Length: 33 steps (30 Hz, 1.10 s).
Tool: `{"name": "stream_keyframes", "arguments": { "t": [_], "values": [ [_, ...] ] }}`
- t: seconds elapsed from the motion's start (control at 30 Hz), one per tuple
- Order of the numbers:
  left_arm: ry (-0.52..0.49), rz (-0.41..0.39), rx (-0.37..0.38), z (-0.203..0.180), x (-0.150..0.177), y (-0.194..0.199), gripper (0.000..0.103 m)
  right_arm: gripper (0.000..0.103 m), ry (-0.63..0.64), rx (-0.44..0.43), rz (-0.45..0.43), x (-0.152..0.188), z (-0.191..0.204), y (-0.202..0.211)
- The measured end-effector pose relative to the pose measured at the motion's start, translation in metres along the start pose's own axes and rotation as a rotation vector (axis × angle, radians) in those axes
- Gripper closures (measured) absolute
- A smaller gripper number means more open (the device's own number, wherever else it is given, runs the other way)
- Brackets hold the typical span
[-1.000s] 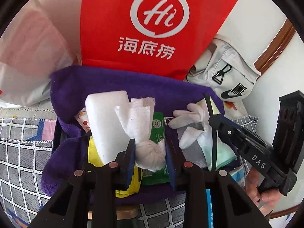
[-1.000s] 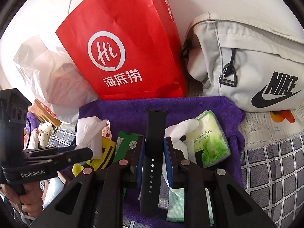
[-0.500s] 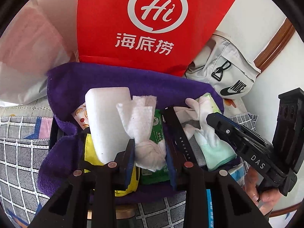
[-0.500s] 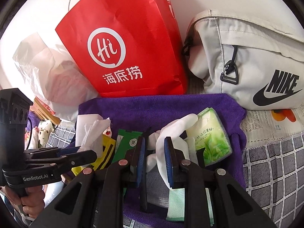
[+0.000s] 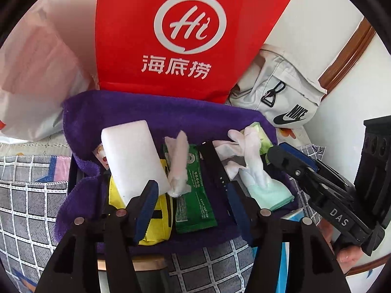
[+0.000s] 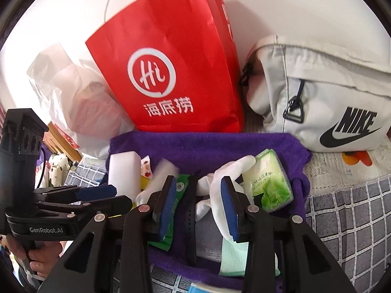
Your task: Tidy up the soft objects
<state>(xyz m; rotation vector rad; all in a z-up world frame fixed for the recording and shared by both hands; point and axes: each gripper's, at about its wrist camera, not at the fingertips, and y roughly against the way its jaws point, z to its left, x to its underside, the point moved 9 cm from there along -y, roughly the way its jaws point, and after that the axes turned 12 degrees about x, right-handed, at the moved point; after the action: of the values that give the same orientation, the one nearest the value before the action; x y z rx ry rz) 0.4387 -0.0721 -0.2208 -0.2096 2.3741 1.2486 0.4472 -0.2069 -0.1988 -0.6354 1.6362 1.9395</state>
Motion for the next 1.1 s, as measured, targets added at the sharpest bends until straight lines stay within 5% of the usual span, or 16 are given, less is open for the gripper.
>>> {"name": "stream_keyframes", "arguments": {
  "t": [0.47,0.6,0.83,1.0,1.1],
  "values": [
    [-0.056,-0.08,-0.104,-0.021,-0.002,0.05,0.035,0.04,-0.002,0.068,0.007,0.016,0.0,0.072],
    [-0.07,-0.094,-0.089,-0.04,0.017,0.072,0.027,0.037,0.005,0.146,0.008,0.031,-0.01,0.101],
    [-0.098,-0.114,-0.147,-0.068,0.055,0.118,0.013,0.031,-0.028,0.12,-0.024,0.058,-0.006,0.15],
    [-0.116,-0.162,-0.176,-0.09,0.086,0.155,0.004,0.007,-0.015,0.156,-0.078,0.082,0.001,0.191],
    [-0.118,-0.173,-0.189,-0.1,0.106,0.171,0.004,0.003,0.015,0.182,-0.099,0.096,0.005,0.212]
  ]
}}
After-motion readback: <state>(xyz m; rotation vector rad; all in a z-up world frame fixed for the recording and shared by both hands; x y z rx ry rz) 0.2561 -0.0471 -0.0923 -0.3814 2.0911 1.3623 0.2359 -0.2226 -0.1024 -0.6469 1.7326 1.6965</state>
